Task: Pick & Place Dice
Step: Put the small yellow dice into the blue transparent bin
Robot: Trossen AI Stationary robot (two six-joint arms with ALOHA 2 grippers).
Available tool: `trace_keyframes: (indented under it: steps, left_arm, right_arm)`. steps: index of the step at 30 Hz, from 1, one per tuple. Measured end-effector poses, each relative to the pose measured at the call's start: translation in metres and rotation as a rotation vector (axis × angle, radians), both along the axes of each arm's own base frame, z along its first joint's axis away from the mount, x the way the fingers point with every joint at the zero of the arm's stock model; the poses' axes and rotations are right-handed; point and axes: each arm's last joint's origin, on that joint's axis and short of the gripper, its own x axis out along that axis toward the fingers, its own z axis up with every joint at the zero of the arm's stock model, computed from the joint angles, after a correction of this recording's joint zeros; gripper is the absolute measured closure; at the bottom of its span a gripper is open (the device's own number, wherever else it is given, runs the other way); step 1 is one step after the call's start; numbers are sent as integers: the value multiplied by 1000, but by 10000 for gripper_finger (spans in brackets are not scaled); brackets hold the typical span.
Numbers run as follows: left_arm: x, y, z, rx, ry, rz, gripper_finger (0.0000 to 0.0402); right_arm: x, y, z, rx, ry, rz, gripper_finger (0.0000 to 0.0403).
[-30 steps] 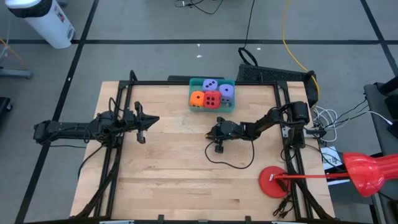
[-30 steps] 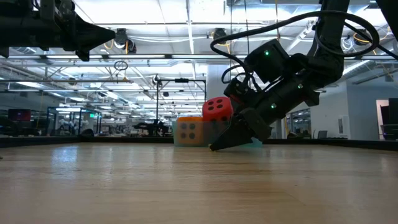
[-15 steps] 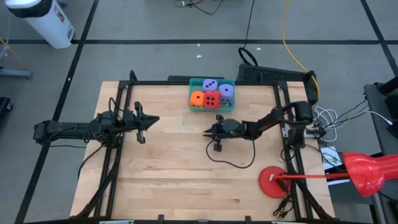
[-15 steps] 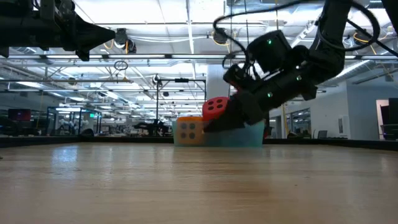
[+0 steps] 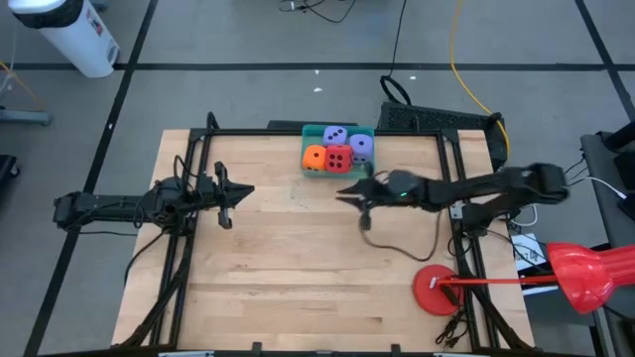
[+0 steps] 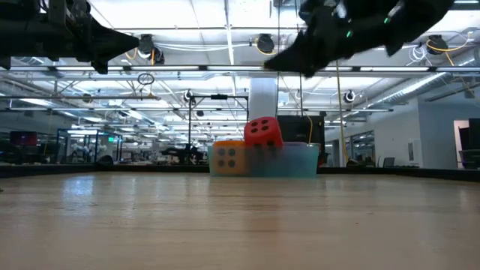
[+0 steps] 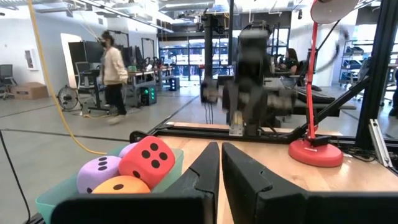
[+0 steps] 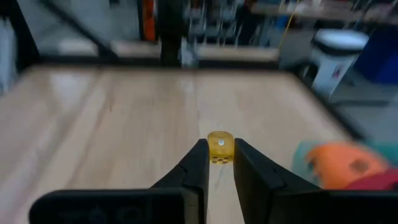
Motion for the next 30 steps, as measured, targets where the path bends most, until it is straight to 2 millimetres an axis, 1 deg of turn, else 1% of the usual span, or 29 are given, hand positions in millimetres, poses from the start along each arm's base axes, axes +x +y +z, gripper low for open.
trace_keyframes:
  steps: [3, 6, 8, 11, 15, 18, 23, 30]
  left_arm:
    - [0, 0, 0, 0, 3, 0, 371]
    - [0, 0, -1, 0, 6, 0, 371]
    - [0, 0, 0, 2, 5, 0, 371]
    - [0, 0, -1, 20, 9, 2, 371]
    - [0, 0, -1, 17, 9, 2, 371]
    - [0, 0, -1, 5, 7, 1, 371]
    - [0, 0, -1, 4, 6, 0, 371]
    - [0, 0, -1, 18, 9, 2, 371]
  right_arm:
    - [-23, -1, 31, -4, -81, -13, 356]
    - [-48, -3, 57, -5, -147, -29, 354]
    - [-68, -3, 71, -7, -181, -41, 354]
    - [-95, -3, 84, -11, -199, -55, 354]
    - [-126, -1, 93, -33, -215, -66, 354]
    - [-145, 0, 99, -58, -244, -99, 354]
    - [-168, 3, 104, -70, -279, -107, 353]
    - [-190, 6, 104, -71, -297, -107, 353]
